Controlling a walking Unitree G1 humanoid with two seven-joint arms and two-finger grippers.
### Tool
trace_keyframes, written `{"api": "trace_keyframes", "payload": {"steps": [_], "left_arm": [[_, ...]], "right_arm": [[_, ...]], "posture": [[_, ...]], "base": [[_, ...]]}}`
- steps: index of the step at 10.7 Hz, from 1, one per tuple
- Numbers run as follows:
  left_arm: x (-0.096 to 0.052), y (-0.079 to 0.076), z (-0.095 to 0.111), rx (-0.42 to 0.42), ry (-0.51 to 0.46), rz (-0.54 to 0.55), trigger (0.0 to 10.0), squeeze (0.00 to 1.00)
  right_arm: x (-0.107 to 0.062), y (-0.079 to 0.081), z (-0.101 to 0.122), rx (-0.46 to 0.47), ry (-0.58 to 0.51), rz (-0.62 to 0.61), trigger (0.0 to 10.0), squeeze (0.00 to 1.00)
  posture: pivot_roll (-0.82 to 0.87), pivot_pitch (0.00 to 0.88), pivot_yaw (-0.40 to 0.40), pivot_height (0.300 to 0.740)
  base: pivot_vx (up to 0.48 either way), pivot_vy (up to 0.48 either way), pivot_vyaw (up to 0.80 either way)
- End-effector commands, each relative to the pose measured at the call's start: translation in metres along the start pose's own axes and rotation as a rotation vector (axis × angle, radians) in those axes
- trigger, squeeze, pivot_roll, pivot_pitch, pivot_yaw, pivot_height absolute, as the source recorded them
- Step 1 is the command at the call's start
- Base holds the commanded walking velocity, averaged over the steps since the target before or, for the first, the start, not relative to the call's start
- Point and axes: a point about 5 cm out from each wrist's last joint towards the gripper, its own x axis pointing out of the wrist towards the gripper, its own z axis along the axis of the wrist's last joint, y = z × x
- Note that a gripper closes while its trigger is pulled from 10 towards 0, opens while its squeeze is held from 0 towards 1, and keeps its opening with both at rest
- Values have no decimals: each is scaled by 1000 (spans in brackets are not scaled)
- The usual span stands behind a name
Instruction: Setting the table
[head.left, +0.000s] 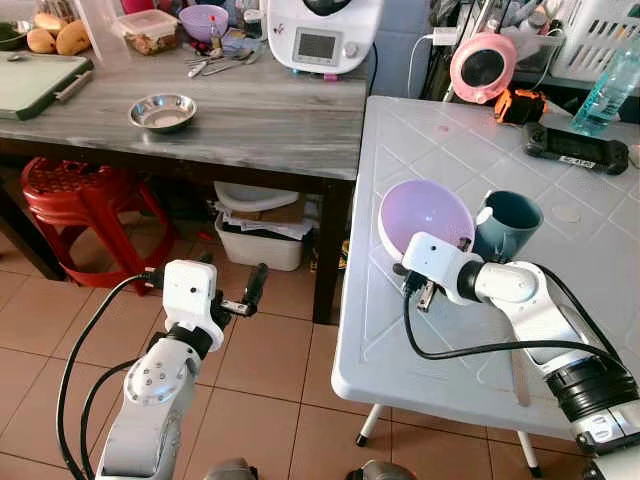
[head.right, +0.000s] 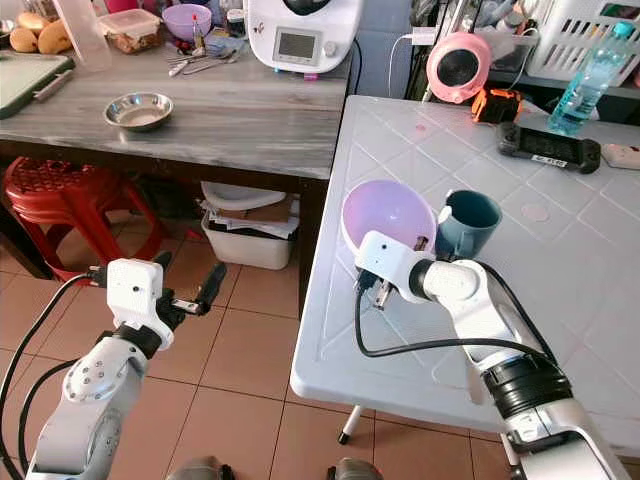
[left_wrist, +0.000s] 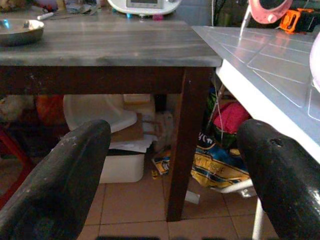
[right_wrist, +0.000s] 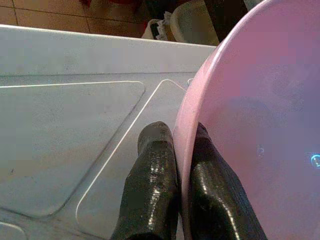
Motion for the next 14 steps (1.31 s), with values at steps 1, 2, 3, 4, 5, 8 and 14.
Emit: {"api": "trace_keyframes", "payload": {"steps": [1,2,3,4,5,8,14], "left_arm": [[2,0,-2,9,18,-4,10000,0],[2,3,-2,8,21,31,10000,0],[4,9,1,-5,6,81,10000,0],[5,13,3,-6,-2,113,10000,0],[6,15,3,-20,2,131,10000,0],[11,16,5,-35,-5,139,10000,0],[14,15,5,-39,-11,127,10000,0]], "right_arm": [[0,0,-1,-12,5,-11,0,0],[2,-2,6,11,-51,-86,0,0],[1,-1,17,82,-138,-183,0,0],[1,3,21,146,-187,-249,0,0],[0,11,29,192,-246,-308,5725,0],[2,34,47,253,-338,-366,10000,0],[2,32,48,264,-336,-398,10000,0]], "posture": [[19,0,-6,740],[21,0,-9,740],[24,0,-16,740],[23,0,-16,740],[20,0,-11,740],[16,0,-7,740],[15,0,-10,740]], "base": [[0,0,0],[0,0,0],[0,0,0],[0,0,0],[0,0,0],[0,127,0],[0,480,0]]}}
